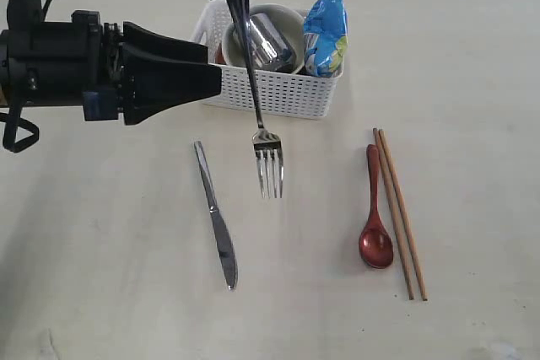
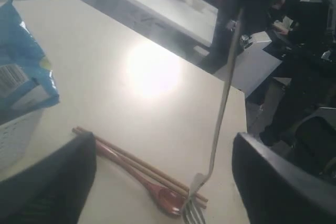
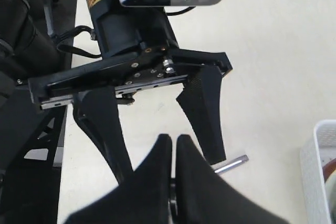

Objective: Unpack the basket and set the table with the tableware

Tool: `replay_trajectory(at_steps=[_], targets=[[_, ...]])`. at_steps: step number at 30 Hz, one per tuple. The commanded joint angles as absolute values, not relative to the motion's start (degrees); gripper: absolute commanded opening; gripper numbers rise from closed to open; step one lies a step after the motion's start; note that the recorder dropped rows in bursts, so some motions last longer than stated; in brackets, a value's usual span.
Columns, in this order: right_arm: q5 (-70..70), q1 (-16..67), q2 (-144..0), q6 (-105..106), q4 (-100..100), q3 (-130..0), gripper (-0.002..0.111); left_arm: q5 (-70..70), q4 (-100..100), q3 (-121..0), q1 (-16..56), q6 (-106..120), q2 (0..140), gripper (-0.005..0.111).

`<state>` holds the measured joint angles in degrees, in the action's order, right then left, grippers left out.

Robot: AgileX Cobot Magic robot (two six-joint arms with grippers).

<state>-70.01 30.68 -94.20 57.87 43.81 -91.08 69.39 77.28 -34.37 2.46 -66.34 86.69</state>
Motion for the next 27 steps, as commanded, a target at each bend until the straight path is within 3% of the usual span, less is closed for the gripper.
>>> replay_trajectory(at_steps=[1, 12, 21, 22, 24, 27], targets=[[-70.0, 30.7, -94.0, 56.9, 43.4, -91.0, 0.000, 70.0, 77.6, -34.7, 2.8, -66.6, 86.7, 0.068], [-67.7, 30.8, -94.0, 61.1, 50.3, -89.8, 0.000, 70.0, 75.8, -34.7, 7.9, -63.9, 86.7, 0.068], [-67.7, 30.8, -94.0, 62.4, 56.1, -89.8, 0.000, 70.0, 75.8, -34.7, 7.9, -63.9, 86.7, 0.067], [-67.7, 30.8, -94.0, 62.4, 56.1, -89.8, 0.000, 70.0, 76.1, -34.7, 7.9, -64.1, 86.7, 0.064], [-67.7, 30.8, -94.0, 62.4, 56.1, -89.8, 0.000, 70.0, 76.1, -34.7, 7.9, -64.7, 86.7, 0.047], [-67.8, 30.8, -94.0, 62.3, 56.1, -89.8, 0.000, 70.0, 76.1, -34.7, 7.9, -64.7, 86.7, 0.013]])
